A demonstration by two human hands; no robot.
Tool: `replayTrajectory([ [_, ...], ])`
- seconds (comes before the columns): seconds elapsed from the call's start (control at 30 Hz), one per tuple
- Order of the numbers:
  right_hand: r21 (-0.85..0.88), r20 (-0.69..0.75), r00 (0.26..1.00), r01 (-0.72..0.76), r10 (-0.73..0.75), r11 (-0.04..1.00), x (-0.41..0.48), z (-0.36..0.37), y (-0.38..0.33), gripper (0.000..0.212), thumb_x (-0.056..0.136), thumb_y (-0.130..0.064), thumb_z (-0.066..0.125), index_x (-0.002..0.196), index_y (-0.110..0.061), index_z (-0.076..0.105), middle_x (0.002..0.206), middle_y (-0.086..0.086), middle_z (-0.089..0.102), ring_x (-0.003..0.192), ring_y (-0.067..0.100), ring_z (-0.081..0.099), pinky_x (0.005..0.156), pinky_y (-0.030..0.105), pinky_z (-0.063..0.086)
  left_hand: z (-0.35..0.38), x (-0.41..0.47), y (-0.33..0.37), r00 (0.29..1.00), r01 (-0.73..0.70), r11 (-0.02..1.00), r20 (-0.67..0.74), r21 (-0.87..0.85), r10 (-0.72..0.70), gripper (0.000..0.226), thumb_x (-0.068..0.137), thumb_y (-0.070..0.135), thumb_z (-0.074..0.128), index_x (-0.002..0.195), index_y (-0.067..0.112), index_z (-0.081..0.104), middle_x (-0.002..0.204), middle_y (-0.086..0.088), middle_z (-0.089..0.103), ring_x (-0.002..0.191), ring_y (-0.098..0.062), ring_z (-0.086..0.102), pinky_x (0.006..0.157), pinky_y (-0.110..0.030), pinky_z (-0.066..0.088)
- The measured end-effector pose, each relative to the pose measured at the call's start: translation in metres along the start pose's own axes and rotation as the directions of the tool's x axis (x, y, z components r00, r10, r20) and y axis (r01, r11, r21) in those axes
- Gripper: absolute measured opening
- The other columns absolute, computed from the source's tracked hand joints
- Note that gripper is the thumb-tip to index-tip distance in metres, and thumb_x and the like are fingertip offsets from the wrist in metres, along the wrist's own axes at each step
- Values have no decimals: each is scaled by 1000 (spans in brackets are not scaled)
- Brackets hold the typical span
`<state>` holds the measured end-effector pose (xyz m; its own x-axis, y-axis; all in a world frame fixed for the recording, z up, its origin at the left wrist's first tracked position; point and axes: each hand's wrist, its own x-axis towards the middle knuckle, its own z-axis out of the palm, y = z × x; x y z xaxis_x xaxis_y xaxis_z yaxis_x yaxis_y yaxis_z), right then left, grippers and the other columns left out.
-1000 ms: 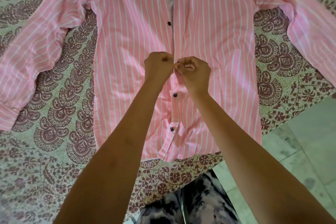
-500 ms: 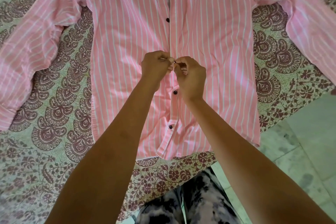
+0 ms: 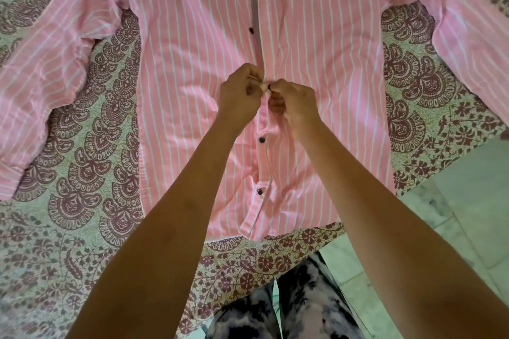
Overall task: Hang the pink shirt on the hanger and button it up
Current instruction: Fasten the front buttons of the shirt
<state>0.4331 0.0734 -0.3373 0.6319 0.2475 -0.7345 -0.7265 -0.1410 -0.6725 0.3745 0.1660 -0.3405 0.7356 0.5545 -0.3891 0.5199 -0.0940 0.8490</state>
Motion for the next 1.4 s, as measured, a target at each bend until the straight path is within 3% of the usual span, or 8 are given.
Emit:
replayTrajectory([
  [0.1, 127, 105, 968, -240, 228, 962, 1, -4, -11, 16, 85, -5, 54, 70, -7, 60, 44, -2, 52, 39, 7, 49, 44, 16, 45, -6, -4, 6, 984, -176, 984, 29, 27, 175, 28, 83, -5, 50, 92, 18, 37, 70, 5, 51, 60, 2, 52, 59, -8, 41],
  [0.23, 67, 145, 938, -327, 315, 943, 2, -8, -14, 15, 86, -8, 56, 72, -6, 60, 45, -2, 56, 42, 6, 54, 45, 15, 49, -10, -7, 5, 958, -286, 951, 66, 114, 280, 32, 82, 0, 54, 94, 19, 32, 70, 1, 52, 61, -4, 54, 61, -14, 45],
  [0.53, -277, -30, 984, 160, -175, 947, 8, 0, -11, 25, 84, 2, 49, 69, -14, 60, 69, 3, 60, 59, 13, 54, 61, 23, 49, -22, 6, -14, 998, -48, 969, -16, 244, 54, 26, 72, -6, 52, 76, 19, 45, 64, -5, 58, 62, -24, 57, 64, -36, 51],
  [0.67, -441, -51, 936, 292, -349, 848, 25, 12, -19, 19, 80, -1, 50, 76, -13, 64, 76, -2, 63, 76, 15, 58, 74, 21, 47, -26, 23, -7, 996, -32, 979, -79, 202, 49, 38, 71, -5, 56, 63, 30, 45, 66, 13, 55, 64, -3, 54, 65, -22, 47],
  [0.8, -570, 80, 859, 455, -505, 684, 38, 31, -29, 23, 79, 5, 48, 93, -2, 64, 84, 9, 65, 77, 17, 58, 73, 17, 46, -31, 47, 8, 990, -12, 979, -133, 202, 40, 22, 73, -5, 55, 73, 17, 59, 70, 11, 58, 64, -3, 53, 62, -10, 43],
  [0.93, -661, 178, 881, 437, -439, 609, 64, 44, -35, 19, 76, 5, 47, 87, -2, 62, 86, 14, 65, 82, 26, 61, 78, 36, 51, -28, 82, 18, 986, -19, 969, -159, 246, 59, 28, 78, -7, 47, 88, 7, 69, 85, -4, 69, 73, -14, 59, 68, -14, 46],
  [1.17, -761, 188, 891, 398, -413, 512, 93, 38, -31, 24, 73, -16, 70, 92, -6, 58, 93, 12, 63, 82, 25, 60, 78, 35, 48, -13, 113, 14, 990, 51, 921, -141, 386, 4, 23, 77, 4, 54, 92, 9, 70, 92, -8, 72, 86, -26, 65, 79, -35, 53],
  [1.4, -837, 122, 894, 327, -432, 439, 98, 44, -35, 29, 76, -21, 67, 96, -5, 53, 96, 10, 60, 84, 26, 58, 67, 33, 43, -14, 114, 15, 988, 114, 865, -150, 489, -46, 12, 81, 11, 59, 88, 8, 68, 90, -9, 70, 84, -28, 63, 65, -30, 46],
])
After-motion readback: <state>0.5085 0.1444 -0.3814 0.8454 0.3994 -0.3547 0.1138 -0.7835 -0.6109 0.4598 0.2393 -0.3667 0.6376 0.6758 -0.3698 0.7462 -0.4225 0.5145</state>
